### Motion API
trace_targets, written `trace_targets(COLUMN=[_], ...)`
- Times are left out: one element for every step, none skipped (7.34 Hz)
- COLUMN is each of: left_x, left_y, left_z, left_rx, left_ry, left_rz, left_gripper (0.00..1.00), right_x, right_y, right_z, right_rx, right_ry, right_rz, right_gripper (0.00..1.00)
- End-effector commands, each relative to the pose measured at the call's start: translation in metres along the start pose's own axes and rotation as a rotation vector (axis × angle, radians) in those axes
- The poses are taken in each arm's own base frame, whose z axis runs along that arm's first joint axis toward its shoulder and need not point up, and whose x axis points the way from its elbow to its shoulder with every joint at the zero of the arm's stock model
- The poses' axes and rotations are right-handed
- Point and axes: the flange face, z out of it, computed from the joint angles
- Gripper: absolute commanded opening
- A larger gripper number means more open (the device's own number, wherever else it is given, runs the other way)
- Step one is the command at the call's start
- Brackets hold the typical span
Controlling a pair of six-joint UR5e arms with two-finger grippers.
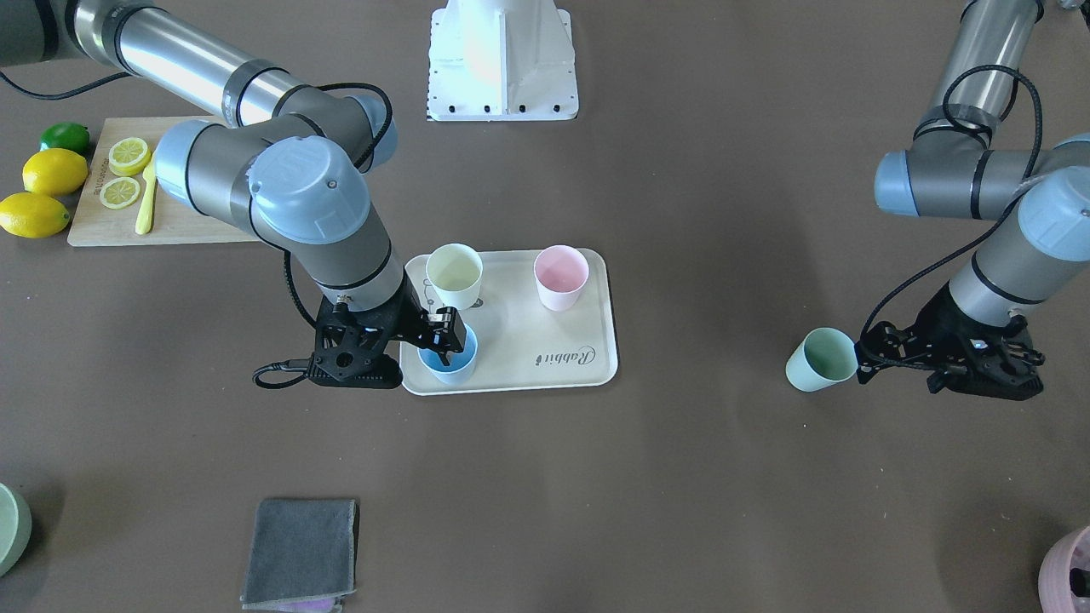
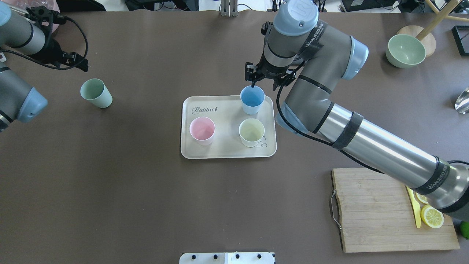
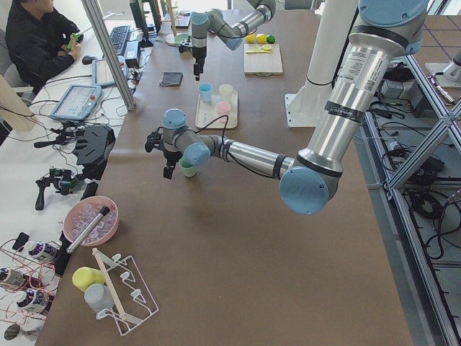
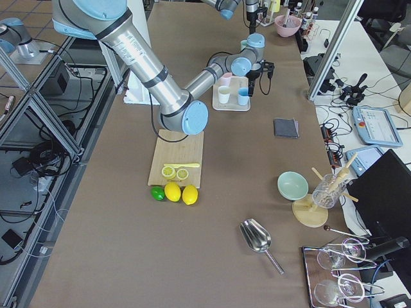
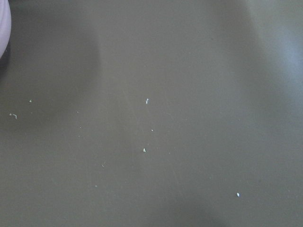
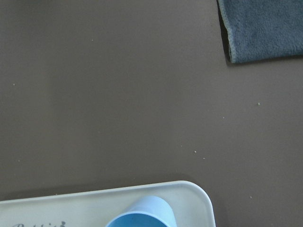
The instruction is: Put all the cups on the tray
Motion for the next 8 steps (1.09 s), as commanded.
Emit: trace_targets(left_x=[-0.004, 0.003, 0.012, 0.025, 0.035, 0.035, 0.035, 0.034], left_y=[0.013, 0.017, 0.019, 0.022, 0.027, 0.029, 0.028, 0.024], left_z=[0.001, 0.012, 0.021, 0.030, 0.036, 0.035, 0.034, 0.030], left_rx=[-0.015, -0.031, -0.045, -0.059, -0.060, -0.053, -0.051, -0.045], left_ry=[0.010, 0.008, 0.009, 0.014, 0.016, 0.019, 0.017, 0.018], left_rz=[-0.002, 0.007, 0.017, -0.013, -0.006, -0.001, 0.009, 0.007], left_gripper=[0.97, 0.97, 0.97, 0.97, 0.95, 0.49, 0.00, 0.00], right_x=[0.009, 0.013, 0.017, 0.019, 0.023, 0.027, 0.030, 0.033], right_y=[-0.017, -0.024, -0.030, -0.032, -0.036, -0.042, -0.047, -0.050], right_z=[-0.026, -0.037, -0.043, -0.049, -0.055, -0.063, -0.069, -0.073], right_rx=[-0.013, -0.011, -0.017, -0.014, -0.017, -0.021, -0.024, -0.021], right_ry=[-0.034, -0.045, -0.052, -0.060, -0.068, -0.070, -0.075, -0.078], right_rz=[0.014, 0.017, 0.025, 0.027, 0.033, 0.043, 0.044, 0.043], right_gripper=[1.00, 1.00, 1.00, 1.00, 1.00, 1.00, 1.00, 1.00])
